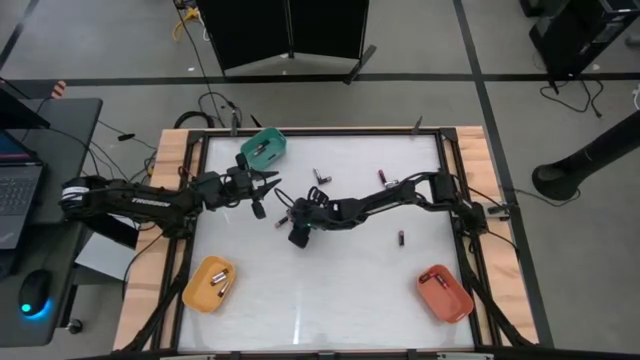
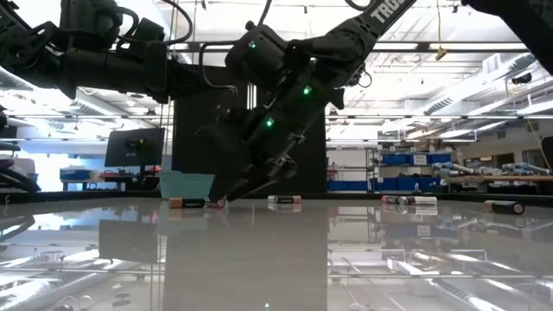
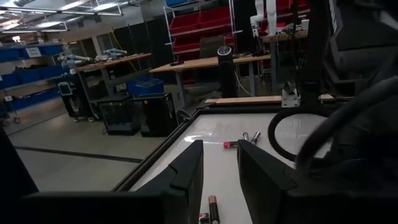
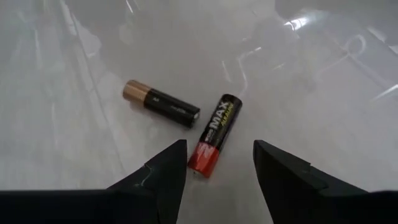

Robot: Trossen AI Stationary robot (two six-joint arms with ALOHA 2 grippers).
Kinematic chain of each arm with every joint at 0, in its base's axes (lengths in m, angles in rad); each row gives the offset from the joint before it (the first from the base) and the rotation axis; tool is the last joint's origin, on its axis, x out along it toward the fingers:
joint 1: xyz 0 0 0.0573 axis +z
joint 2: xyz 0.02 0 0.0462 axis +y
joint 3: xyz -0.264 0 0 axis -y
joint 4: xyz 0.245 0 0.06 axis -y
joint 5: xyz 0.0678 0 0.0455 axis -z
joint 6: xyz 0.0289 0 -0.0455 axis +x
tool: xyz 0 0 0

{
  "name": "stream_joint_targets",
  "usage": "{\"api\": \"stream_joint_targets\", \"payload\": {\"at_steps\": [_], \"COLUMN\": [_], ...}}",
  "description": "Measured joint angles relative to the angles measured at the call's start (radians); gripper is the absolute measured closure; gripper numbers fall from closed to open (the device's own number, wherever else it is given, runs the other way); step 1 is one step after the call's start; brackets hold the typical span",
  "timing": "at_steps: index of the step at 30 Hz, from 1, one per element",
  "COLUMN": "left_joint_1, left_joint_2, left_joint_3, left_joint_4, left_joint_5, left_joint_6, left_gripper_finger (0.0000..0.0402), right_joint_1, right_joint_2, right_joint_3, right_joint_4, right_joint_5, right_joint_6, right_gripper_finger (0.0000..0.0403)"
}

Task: Sort batteries
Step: Put the red battery into the orange bin

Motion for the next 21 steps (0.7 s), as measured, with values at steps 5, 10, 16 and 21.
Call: {"api": "stream_joint_targets", "payload": {"at_steps": [5,10,16,21], "left_joint_1": [0.0,0.0,0.0,0.0], "left_joint_2": [0.0,0.0,0.0,0.0], "left_joint_3": [0.0,0.0,0.0,0.0], "left_joint_4": [-0.006,-0.007,-0.01,-0.016], "left_joint_5": [0.0,0.002,0.002,0.005], "left_joint_6": [0.0,0.0,0.0,0.0], "left_gripper_finger": [0.0296,0.0296,0.0296,0.0296], "right_joint_1": [-0.008,-0.009,-0.011,-0.012], "right_joint_2": [0.032,0.036,0.009,-0.066], "right_joint_3": [0.002,0.003,0.002,-0.005], "right_joint_4": [0.028,0.029,-0.026,-0.194], "right_joint_5": [0.008,0.014,0.013,0.026], "right_joint_6": [-0.008,-0.02,-0.083,-0.098], "right_gripper_finger": [0.0218,0.0257,0.0342,0.0342]}}
